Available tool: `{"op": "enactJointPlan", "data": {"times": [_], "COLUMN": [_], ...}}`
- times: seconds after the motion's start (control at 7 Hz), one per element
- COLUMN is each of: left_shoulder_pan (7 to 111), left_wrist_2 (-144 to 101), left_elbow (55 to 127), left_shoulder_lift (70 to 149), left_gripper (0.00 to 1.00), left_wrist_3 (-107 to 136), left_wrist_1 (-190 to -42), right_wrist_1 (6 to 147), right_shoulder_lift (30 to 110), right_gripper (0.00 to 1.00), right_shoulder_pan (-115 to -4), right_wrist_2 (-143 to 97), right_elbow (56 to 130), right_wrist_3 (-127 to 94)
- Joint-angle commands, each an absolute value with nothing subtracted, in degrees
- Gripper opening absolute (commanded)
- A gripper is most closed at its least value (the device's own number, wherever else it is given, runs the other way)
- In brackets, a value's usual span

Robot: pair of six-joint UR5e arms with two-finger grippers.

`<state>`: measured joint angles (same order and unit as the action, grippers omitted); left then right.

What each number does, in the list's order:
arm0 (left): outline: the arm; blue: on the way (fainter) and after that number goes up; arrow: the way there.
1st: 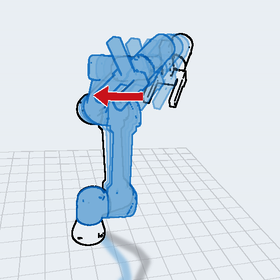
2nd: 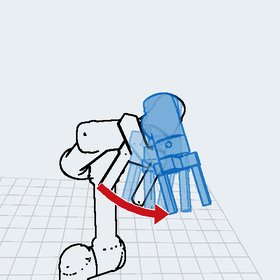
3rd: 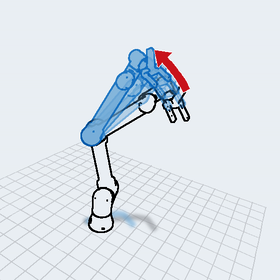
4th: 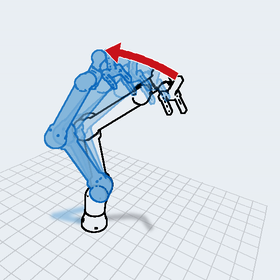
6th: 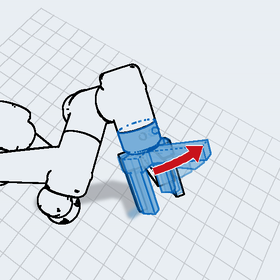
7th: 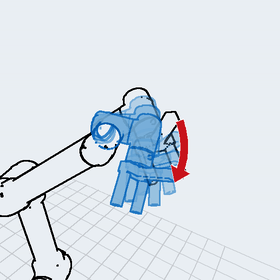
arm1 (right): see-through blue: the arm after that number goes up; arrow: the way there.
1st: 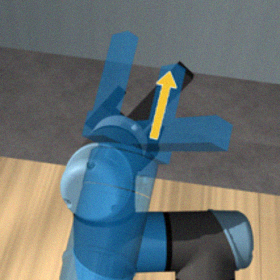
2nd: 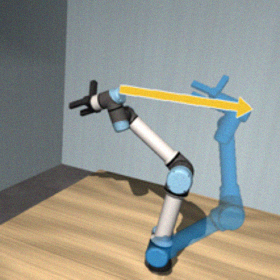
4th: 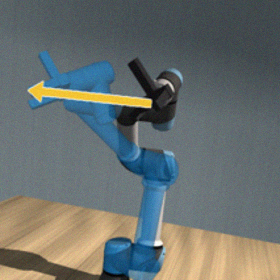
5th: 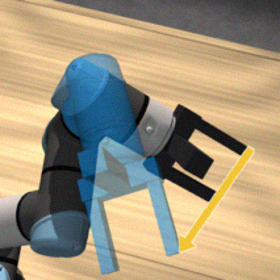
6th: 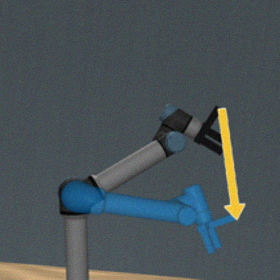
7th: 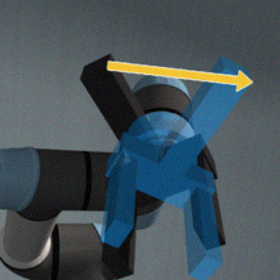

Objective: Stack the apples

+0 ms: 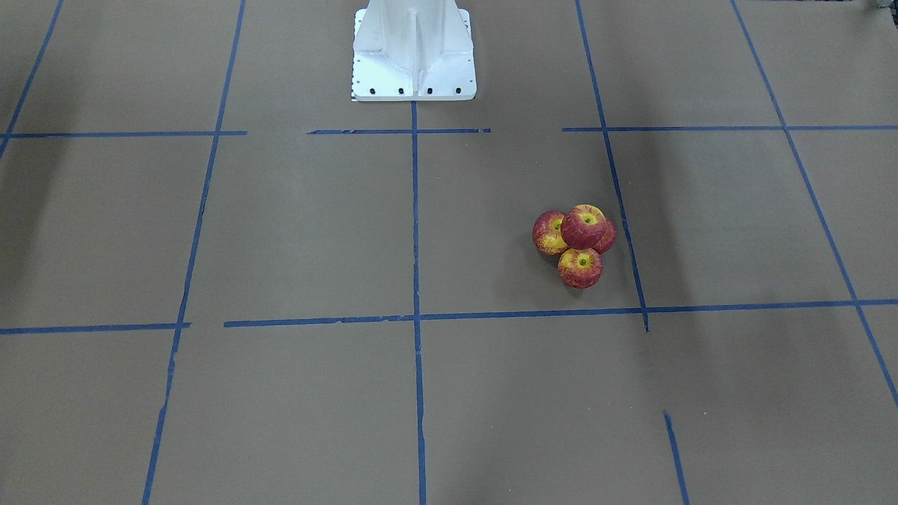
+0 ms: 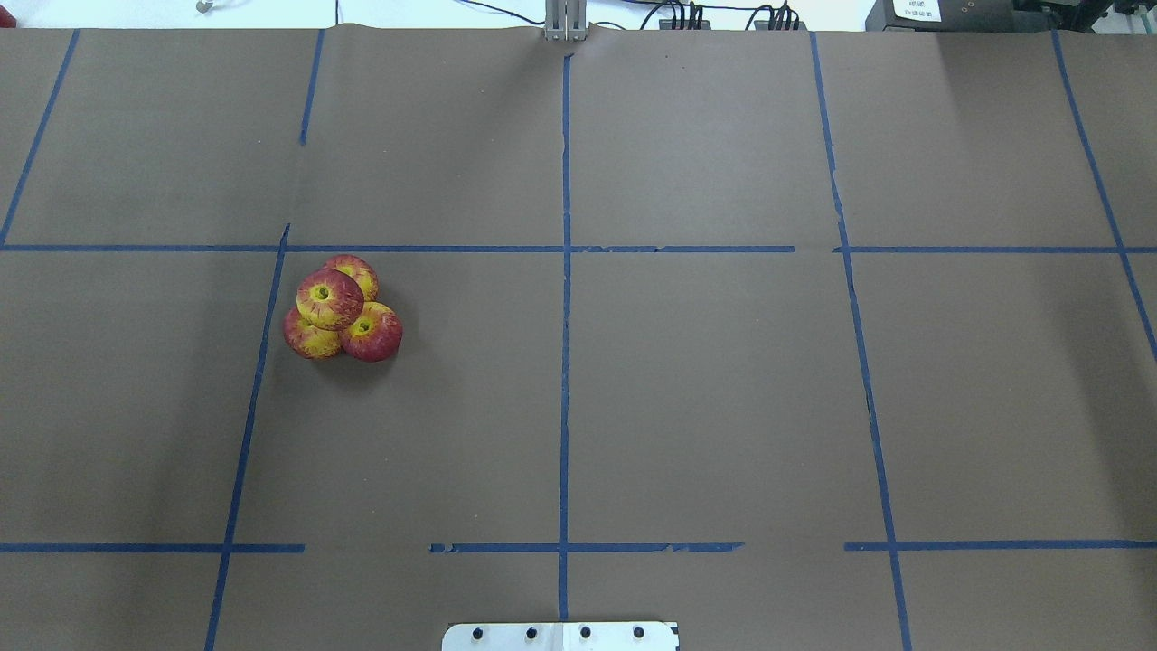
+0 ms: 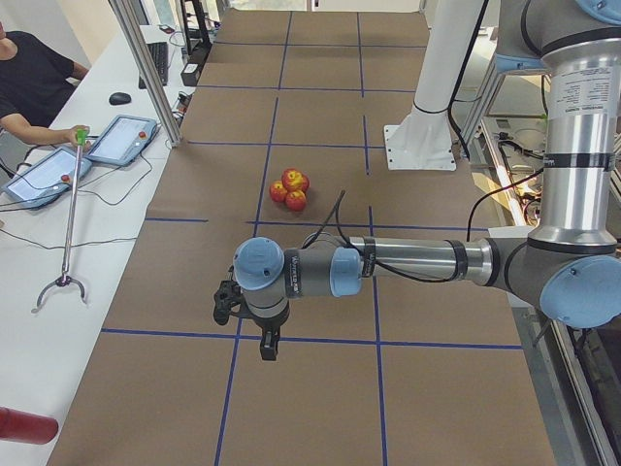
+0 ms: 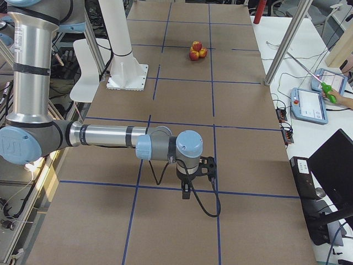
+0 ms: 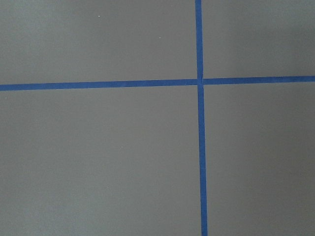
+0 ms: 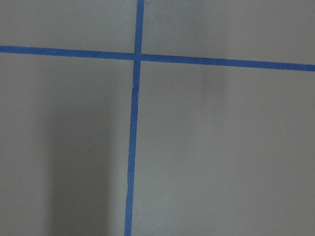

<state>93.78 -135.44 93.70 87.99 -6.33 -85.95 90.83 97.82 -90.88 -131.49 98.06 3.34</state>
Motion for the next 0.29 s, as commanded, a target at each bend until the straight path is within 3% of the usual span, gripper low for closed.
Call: {"op": "enactJointPlan", "data": {"times": [0.0, 0.14], "left_shoulder_pan": [93.8, 93.7], "left_wrist_2": [-135.4, -135.4], "left_elbow": [93.8, 93.8], "left_shoulder_lift": [88.2, 88.2], "left_gripper": [1.0, 1.0], "left_wrist_3": [-6.3, -6.3], "left_wrist_1": [-86.0, -86.0], "right_wrist_1": [90.8, 90.8], "right_shoulder_lift": [97.8, 97.8], "right_gripper": [1.0, 1.0], "right_shoulder_pan": [-90.9, -90.9], "right_wrist_2": [-131.5, -131.5], "right_elbow": [98.0, 98.0], "right_wrist_3": [3.3, 3.3]}}
